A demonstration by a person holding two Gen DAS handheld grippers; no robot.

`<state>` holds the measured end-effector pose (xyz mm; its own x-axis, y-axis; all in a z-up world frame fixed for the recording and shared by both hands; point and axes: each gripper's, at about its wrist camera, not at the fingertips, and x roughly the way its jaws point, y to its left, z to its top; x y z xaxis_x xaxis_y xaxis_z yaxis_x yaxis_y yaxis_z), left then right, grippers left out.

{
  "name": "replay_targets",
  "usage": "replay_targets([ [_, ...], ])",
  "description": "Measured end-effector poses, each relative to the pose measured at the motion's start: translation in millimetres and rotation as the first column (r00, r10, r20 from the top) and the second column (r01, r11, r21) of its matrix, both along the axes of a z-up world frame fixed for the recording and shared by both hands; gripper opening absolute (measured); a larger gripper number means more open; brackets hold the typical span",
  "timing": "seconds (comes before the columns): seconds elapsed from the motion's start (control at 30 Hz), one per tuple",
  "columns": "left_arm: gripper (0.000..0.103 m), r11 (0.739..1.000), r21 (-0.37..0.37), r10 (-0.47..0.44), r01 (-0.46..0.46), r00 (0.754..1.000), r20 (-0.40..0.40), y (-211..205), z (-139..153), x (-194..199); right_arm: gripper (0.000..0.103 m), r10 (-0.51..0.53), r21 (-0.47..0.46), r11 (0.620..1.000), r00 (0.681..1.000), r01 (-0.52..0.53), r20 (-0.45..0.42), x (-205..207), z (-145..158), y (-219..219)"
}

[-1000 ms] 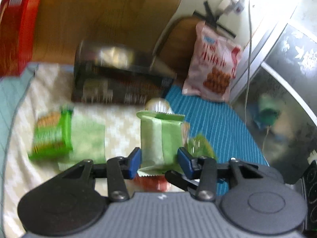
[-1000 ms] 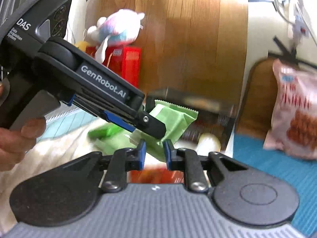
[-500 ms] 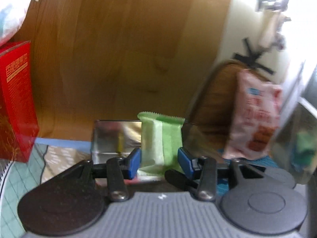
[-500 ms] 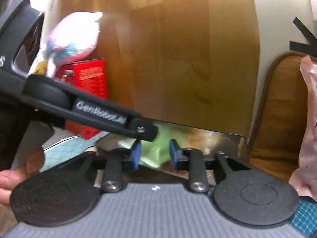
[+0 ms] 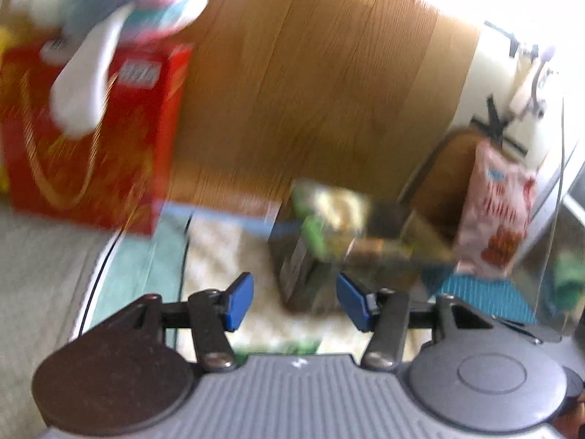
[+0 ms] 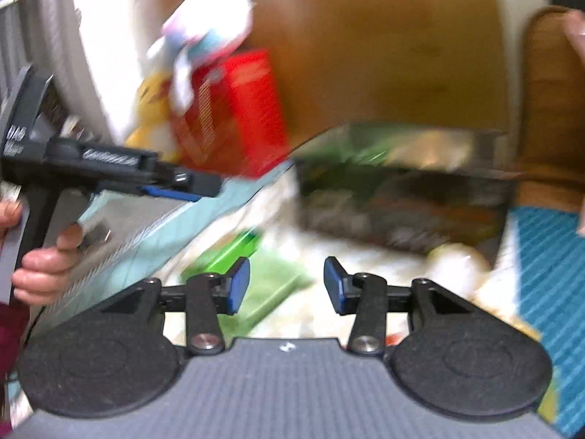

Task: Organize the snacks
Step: 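Carry the light green packet into the tin box and release it, then grasp the leaf-printed light green packet with the left gripper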

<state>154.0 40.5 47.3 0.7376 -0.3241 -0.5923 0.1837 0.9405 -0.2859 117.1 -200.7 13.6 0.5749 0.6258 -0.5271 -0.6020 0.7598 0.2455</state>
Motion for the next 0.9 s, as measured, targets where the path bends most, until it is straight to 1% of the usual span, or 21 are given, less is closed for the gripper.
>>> replay_targets([
  [0.03,0.052,1.0,0.003,0.008,-0.008,1.0,-0.022,4,-7,-7,0.057,0.027,-0.029,0.999,1.0,-0.027,0.004,-4,-3,11],
  [0.1,0.052,1.0,-0.017,0.021,-0.022,0.998,-0.063,14,-19,-14,0.068,0.068,-0.102,0.993,0.998,-0.068,0.004,-13,-13,32],
  [0.17,0.053,0.997,-0.063,0.03,-0.037,0.995,-0.099,23,-29,-21,0.064,0.083,-0.153,0.985,0.997,-0.083,-0.004,-15,-23,48],
  [0.2,0.053,0.996,-0.082,0.034,-0.043,0.993,-0.111,26,-33,-20,0.049,0.079,-0.177,0.981,0.997,-0.076,0.01,-16,-27,54],
  [0.23,0.053,0.994,-0.1,0.032,-0.045,0.991,-0.126,28,-36,-20,0.034,0.065,-0.212,0.976,0.997,-0.053,0.05,-18,-27,58],
  [0.27,0.053,0.993,-0.107,0.029,-0.044,0.99,-0.138,27,-39,-20,0.03,0.063,-0.227,0.973,0.996,-0.046,0.067,-16,-25,61],
  [0.3,0.053,0.994,-0.102,0.029,-0.044,0.989,-0.143,25,-42,-19,0.02,0.051,-0.22,0.975,0.997,-0.036,0.062,-16,-23,58],
  [0.33,0.053,0.995,-0.089,0.029,-0.043,0.989,-0.147,23,-44,-18,0.007,0.034,-0.217,0.976,0.997,-0.018,0.066,-18,-20,53],
  [0.4,0.053,0.997,-0.069,0.031,-0.041,0.988,-0.15,19,-46,-19,0.004,0.006,-0.238,0.971,0.994,0.021,0.109,-28,-16,40],
  [0.47,0.053,0.997,-0.075,0.021,-0.032,0.989,-0.145,16,-46,-21,0.004,-0.017,-0.254,0.966,0.991,0.051,0.134,-40,-14,24],
  [0.63,0.053,0.994,-0.105,-0.018,0.006,0.993,-0.117,6,-36,-31,0.004,-0.056,-0.262,0.961,0.99,0.088,0.128,-70,-12,-13],
  [0.73,0.053,0.989,-0.131,-0.078,0.063,0.991,-0.111,-8,-30,-38,0.006,-0.062,-0.263,0.96,0.989,0.096,0.134,-84,-12,-26],
  [0.8,0.053,0.985,-0.132,-0.132,0.115,0.983,-0.125,-23,-30,-41,0.008,-0.071,-0.251,0.963,0.99,0.1,0.123,-92,-13,-33],
  [0.83,0.053,0.981,-0.128,-0.159,0.142,0.978,-0.134,-33,-31,-42,0.016,-0.072,-0.244,0.965,0.991,0.099,0.117,-95,-13,-36],
  [0.87,0.054,0.979,-0.124,-0.181,0.164,0.973,-0.141,-41,-32,-43,0.021,-0.073,-0.24,0.966,0.991,0.099,0.113,-98,-14,-37],
  [0.9,0.057,0.976,-0.117,-0.199,0.183,0.968,-0.15,-50,-35,-43,0.032,-0.077,-0.236,0.966,0.99,0.103,0.117,-101,-14,-38],
])
